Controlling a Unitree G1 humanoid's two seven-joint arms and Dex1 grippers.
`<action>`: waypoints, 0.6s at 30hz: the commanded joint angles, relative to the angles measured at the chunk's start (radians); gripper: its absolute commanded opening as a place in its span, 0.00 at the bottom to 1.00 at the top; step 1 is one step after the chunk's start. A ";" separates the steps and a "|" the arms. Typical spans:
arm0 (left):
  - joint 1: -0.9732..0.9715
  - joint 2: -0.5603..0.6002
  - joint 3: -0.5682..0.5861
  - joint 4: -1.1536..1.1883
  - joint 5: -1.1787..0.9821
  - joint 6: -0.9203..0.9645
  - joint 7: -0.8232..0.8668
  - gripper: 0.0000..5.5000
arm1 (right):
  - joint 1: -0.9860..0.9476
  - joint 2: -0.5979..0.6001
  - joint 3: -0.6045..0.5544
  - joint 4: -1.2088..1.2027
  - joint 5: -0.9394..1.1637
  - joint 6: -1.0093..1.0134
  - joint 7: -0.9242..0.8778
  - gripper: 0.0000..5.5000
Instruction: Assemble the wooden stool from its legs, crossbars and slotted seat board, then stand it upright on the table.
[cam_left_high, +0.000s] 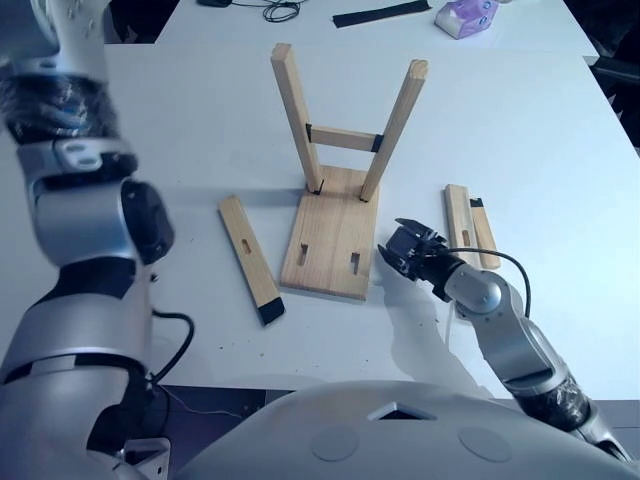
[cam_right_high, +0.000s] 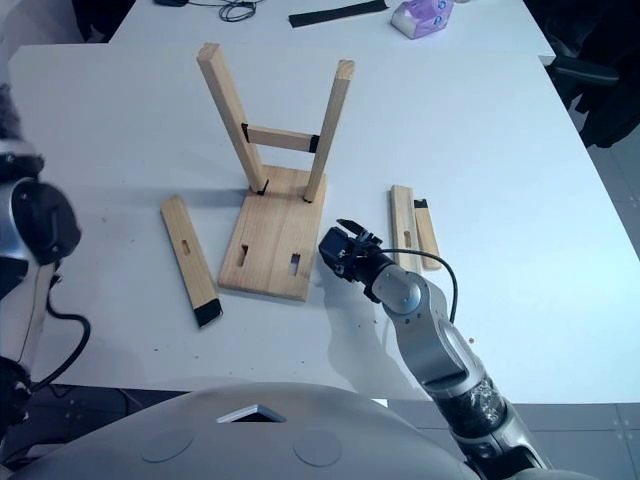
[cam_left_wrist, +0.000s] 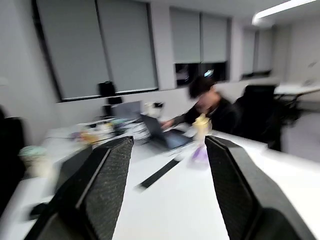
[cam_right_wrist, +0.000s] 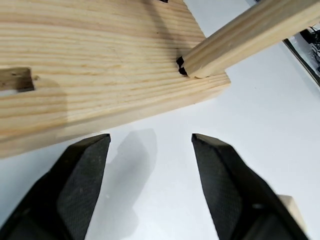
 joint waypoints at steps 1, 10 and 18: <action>0.328 0.099 -0.109 -0.167 0.118 -0.183 -0.109 0.48 | 0.038 -0.028 -0.112 -0.118 0.067 0.050 0.040 0.55; 0.641 0.068 -0.270 -0.335 0.247 -0.417 -0.124 0.48 | 0.004 -0.092 -0.261 -0.227 0.208 0.096 0.132 0.55; 0.661 0.117 -0.354 -0.157 0.353 -0.704 -0.199 0.48 | -0.006 -0.144 -0.322 -0.244 0.274 0.112 0.146 0.55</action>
